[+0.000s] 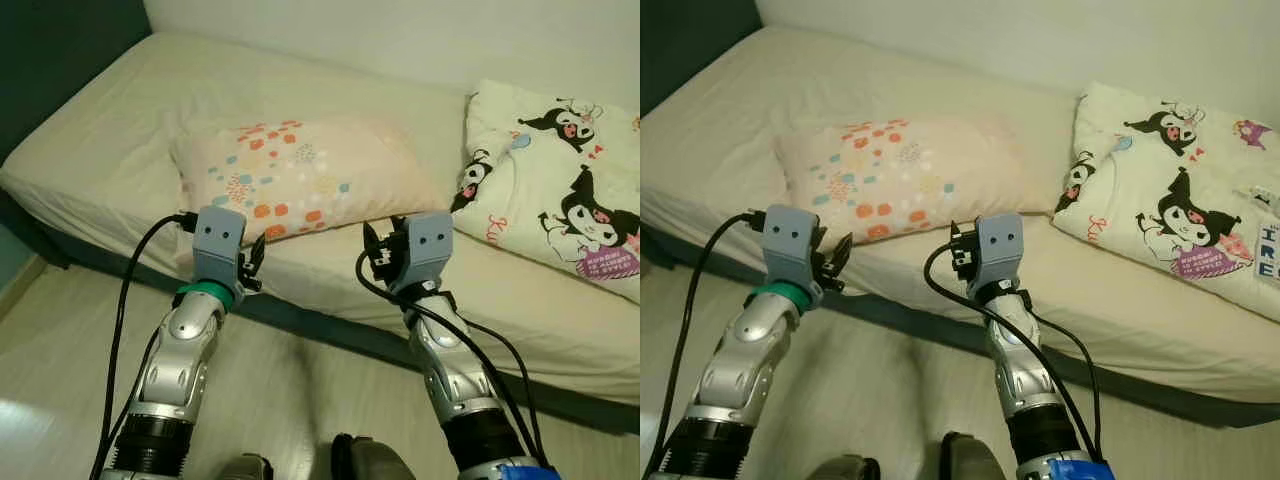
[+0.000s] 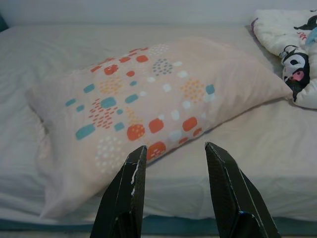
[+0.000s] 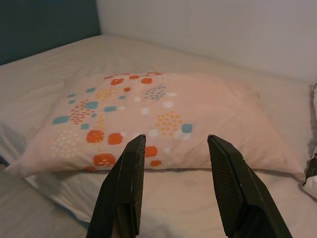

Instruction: Clean up the room

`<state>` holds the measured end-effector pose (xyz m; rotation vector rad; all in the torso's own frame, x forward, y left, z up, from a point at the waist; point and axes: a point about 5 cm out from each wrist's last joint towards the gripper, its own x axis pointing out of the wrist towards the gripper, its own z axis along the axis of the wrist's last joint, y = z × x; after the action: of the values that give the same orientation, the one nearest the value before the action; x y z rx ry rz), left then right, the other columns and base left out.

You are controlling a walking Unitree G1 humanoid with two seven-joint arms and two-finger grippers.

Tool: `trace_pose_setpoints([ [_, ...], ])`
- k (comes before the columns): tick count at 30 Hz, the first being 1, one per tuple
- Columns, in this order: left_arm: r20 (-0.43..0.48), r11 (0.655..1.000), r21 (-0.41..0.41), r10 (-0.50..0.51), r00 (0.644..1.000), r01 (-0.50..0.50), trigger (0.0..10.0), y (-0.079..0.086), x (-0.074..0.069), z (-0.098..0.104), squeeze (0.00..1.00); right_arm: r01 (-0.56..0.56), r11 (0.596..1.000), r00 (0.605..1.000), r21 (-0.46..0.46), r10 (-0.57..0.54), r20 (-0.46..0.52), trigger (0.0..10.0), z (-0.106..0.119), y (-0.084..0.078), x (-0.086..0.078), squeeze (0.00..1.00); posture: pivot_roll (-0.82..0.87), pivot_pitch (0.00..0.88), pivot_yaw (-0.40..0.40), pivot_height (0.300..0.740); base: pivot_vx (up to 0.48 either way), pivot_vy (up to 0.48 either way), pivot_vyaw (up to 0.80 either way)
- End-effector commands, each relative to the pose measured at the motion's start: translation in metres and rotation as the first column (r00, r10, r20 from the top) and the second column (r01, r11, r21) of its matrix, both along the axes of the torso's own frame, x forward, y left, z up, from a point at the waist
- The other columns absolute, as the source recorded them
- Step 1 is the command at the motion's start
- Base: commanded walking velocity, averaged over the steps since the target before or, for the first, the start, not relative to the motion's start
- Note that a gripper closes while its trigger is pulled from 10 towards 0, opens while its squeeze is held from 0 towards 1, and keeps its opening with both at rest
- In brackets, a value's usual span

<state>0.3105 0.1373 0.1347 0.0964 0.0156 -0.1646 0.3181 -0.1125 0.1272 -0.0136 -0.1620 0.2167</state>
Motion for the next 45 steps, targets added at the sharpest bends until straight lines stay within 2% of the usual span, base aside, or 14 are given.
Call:
trace_pose_setpoints([
  [1, -0.010, 1.000, 0.008, -0.009, 1.000, 0.009, 10.0, -0.0011, -0.0015, -0.0037, 0.00, 0.015, 1.000, 1.000, 0.006, -0.015, -0.019, 10.0, -0.0050, -0.0042, -0.0018, 0.00, -0.03, 0.111, 0.002, 0.740, 0.480, 0.000, 0.00],
  [22, -0.014, 1.000, 0.009, -0.007, 1.000, 0.007, 10.0, -0.0014, -0.0009, -0.0044, 0.00, 0.013, 1.000, 1.000, 0.002, -0.013, -0.018, 10.0, -0.0051, -0.0046, -0.0013, 0.00, -0.03, 0.104, 0.002, 0.740, 0.425, 0.000, 0.00],
  [45, -0.033, 0.999, 0.011, -0.043, 0.999, 0.044, 10.0, -0.0063, -0.0040, -0.0085, 0.00, 0.015, 1.000, 1.000, 0.004, -0.015, -0.026, 10.0, -0.0078, -0.0043, -0.0022, 0.00, -0.03, 0.112, 0.004, 0.740, 0.072, 0.000, 0.00],
])
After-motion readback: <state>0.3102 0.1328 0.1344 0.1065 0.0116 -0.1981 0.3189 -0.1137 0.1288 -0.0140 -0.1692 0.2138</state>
